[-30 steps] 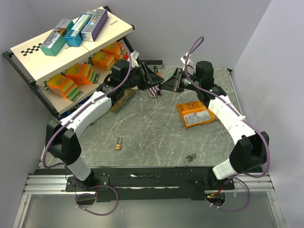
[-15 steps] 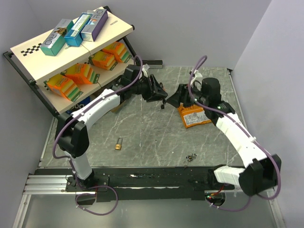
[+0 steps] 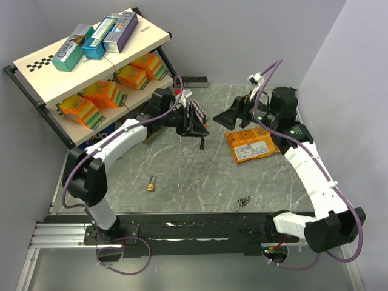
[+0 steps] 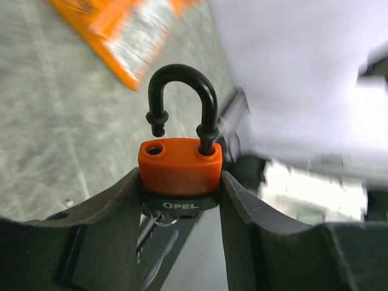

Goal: Unlock with the key

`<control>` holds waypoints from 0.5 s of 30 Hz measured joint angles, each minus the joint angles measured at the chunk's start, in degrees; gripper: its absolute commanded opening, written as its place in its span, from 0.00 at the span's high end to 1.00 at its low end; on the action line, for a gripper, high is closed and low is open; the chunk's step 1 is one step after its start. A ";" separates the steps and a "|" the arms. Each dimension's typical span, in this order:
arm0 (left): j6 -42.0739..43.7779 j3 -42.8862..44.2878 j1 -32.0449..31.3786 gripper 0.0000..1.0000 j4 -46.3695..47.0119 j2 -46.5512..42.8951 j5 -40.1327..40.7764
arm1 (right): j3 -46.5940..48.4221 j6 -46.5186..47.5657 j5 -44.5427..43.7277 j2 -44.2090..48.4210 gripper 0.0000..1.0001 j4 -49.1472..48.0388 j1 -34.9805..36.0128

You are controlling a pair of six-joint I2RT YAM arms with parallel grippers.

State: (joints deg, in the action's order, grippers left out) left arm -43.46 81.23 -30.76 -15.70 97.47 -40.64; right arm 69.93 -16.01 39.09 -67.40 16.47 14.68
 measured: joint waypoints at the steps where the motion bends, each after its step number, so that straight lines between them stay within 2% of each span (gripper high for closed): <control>1: 0.87 -0.52 -0.02 0.99 0.37 -0.68 -1.70 | 1.42 0.00 1.75 -0.74 0.10 -0.37 0.02; 8: 2.19 -3.56 -0.07 0.99 6.95 -7.63 -18.78 | 5.18 -0.90 13.05 -4.68 0.10 -3.37 0.07; 15: 1.40 -3.63 -0.46 0.99 9.51 -10.45 -27.32 | 5.38 -3.28 18.01 -6.10 0.11 -5.51 0.79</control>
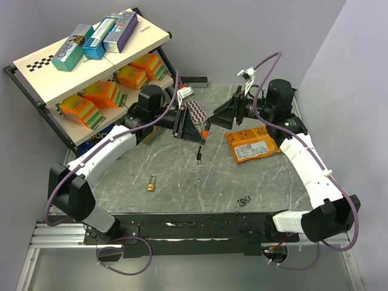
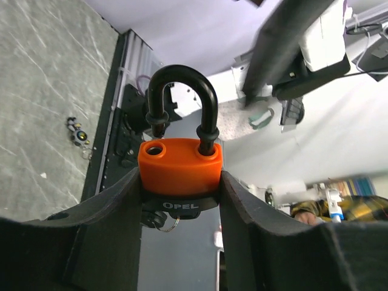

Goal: Unlock with the key

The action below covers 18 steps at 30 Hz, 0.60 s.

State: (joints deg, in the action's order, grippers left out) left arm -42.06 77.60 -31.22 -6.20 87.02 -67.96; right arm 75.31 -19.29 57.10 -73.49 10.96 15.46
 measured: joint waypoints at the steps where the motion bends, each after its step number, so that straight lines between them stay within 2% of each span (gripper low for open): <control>1: 0.00 0.00 -0.04 0.99 -0.11 0.00 -0.44 | -0.04 -0.96 0.74 0.00 0.11 -1.31 0.17; 5: -0.15 -0.13 -0.31 0.99 -0.46 0.00 -1.46 | -0.72 -4.96 3.61 0.00 0.13 -7.15 0.79; 9: -0.20 -0.13 -0.39 0.99 -0.48 0.02 -1.68 | -0.74 -6.40 5.20 0.00 0.18 -8.85 1.42; 18: -0.42 -0.13 -1.64 0.99 -0.46 0.00 -1.64 | -0.70 -5.70 6.71 -1.22 0.47 -7.61 3.74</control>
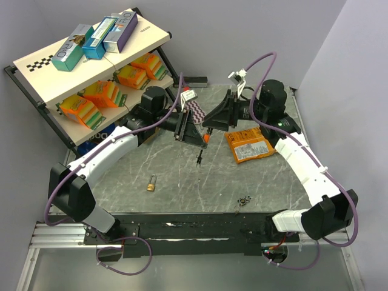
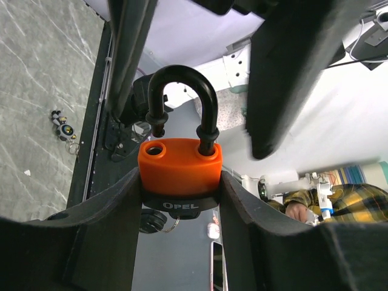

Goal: Unlock with the key

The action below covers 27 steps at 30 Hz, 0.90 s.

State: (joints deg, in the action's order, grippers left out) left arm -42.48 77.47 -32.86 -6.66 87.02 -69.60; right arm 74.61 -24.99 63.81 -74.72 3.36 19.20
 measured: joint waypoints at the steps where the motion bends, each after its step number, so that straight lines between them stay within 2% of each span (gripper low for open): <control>1: -0.02 0.00 -0.09 0.99 0.00 0.00 0.00 | 0.00 0.13 0.15 -0.15 0.49 0.44 0.13; 5: -0.24 0.00 -0.13 0.99 0.04 0.02 0.13 | 0.00 0.81 0.35 -0.33 0.61 2.25 0.26; 6: -0.26 0.00 -0.13 0.99 0.11 0.02 0.26 | 0.00 0.94 0.33 -0.33 0.68 2.45 0.28; 9: -0.28 0.00 -0.13 0.99 -0.17 0.02 0.44 | 0.00 1.38 0.00 -0.31 0.82 2.69 0.22; 14: 0.83 0.02 -0.17 0.99 -1.86 0.02 3.13 | 0.00 1.51 -0.61 0.24 0.99 2.97 0.11; 20: 6.05 2.40 -0.66 0.99 -9.11 0.17 10.54 | 0.24 2.56 -5.33 0.13 1.00 6.84 -0.15; 27: 10.75 7.17 -3.30 0.99 -19.30 2.01 27.80 | 2.12 5.18 -16.33 -2.10 1.00 14.16 0.15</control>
State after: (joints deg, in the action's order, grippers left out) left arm -31.73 84.64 -36.16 -25.96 89.03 -41.80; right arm 76.73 -19.81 47.48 -76.82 17.52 19.35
